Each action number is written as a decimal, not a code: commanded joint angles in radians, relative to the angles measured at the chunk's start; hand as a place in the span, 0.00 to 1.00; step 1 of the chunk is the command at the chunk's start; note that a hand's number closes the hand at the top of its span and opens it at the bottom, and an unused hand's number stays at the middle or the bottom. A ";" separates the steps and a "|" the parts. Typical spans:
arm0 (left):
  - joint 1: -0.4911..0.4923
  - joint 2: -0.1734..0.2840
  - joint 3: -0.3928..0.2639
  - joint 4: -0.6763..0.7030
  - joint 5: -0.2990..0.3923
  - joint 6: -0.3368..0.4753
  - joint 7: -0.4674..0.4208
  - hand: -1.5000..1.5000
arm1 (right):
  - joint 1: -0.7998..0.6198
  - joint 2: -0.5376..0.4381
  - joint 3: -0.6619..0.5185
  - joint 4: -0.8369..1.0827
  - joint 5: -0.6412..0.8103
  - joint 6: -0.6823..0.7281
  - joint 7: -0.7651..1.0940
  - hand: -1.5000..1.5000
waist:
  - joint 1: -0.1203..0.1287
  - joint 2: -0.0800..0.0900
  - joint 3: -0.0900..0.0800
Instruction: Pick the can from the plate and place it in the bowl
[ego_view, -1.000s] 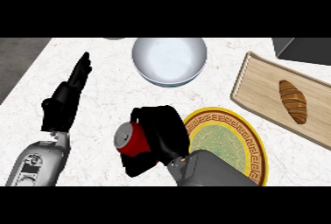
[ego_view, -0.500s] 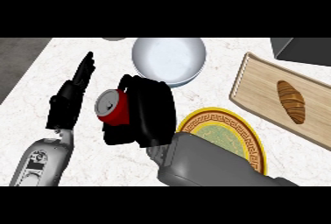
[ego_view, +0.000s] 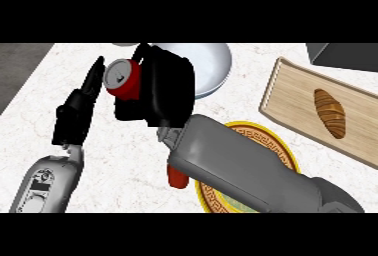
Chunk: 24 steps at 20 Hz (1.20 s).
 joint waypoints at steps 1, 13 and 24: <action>-0.005 0.023 0.020 -0.003 0.013 -0.018 0.000 0.50 | -0.094 0.010 -0.032 0.136 0.024 -0.159 0.146 1.00 | -0.012 0.005 0.001; 0.025 0.037 0.064 -0.017 0.022 -0.008 -0.003 0.50 | -0.225 0.010 -0.057 0.588 0.060 -0.218 0.017 1.00 | -0.058 0.006 0.002; -0.016 0.024 0.067 0.025 0.005 0.001 -0.022 0.50 | -0.180 0.010 -0.189 0.844 -0.031 -0.402 -0.176 1.00 | -0.063 0.026 0.005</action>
